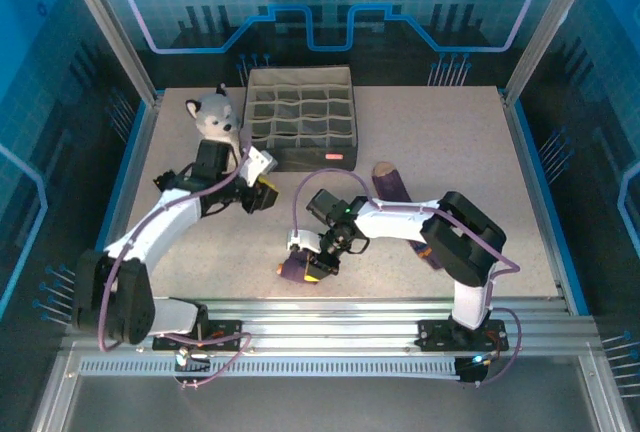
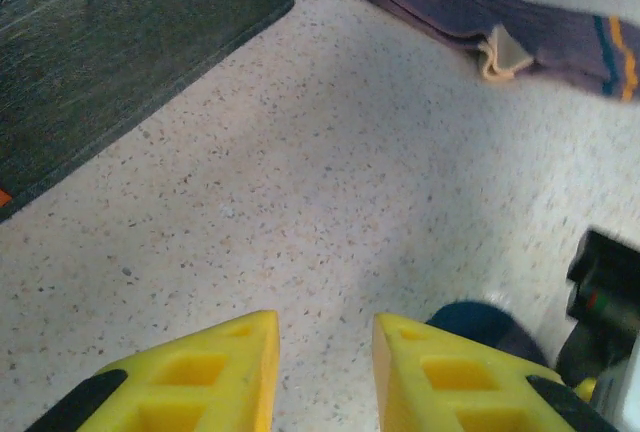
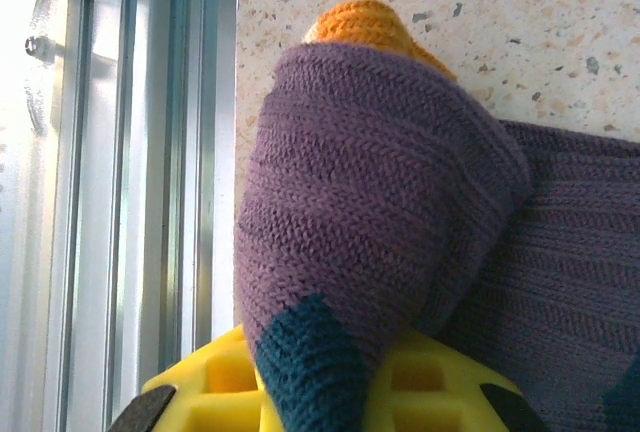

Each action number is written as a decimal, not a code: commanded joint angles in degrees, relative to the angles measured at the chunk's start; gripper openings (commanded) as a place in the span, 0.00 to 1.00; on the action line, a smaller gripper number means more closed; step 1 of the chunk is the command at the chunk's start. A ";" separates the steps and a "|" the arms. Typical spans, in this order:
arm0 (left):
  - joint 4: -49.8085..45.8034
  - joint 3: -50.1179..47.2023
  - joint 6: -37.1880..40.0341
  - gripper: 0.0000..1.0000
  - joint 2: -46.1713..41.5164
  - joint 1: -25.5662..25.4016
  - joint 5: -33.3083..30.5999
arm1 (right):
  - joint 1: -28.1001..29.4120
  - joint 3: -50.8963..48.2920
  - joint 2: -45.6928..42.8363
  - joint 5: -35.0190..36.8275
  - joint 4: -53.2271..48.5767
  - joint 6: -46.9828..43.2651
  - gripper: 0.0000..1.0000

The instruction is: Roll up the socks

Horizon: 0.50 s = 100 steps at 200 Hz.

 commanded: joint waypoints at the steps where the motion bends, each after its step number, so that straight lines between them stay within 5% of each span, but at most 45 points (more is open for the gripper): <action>1: 2.49 -8.39 14.37 0.30 -4.96 0.40 3.42 | -1.10 0.26 3.12 1.38 -5.72 0.40 0.00; 40: 10.23 -19.61 27.28 0.32 -20.76 -0.66 3.81 | -2.74 2.23 4.74 -0.33 -7.54 0.67 0.00; 62: 6.23 -21.56 33.33 0.33 -26.80 -2.51 2.53 | -3.41 3.42 5.62 0.20 -8.29 1.02 0.00; 100: -1.39 -23.46 42.29 0.30 -30.17 -19.04 -10.79 | -5.22 4.93 6.55 -0.25 -8.86 1.80 0.00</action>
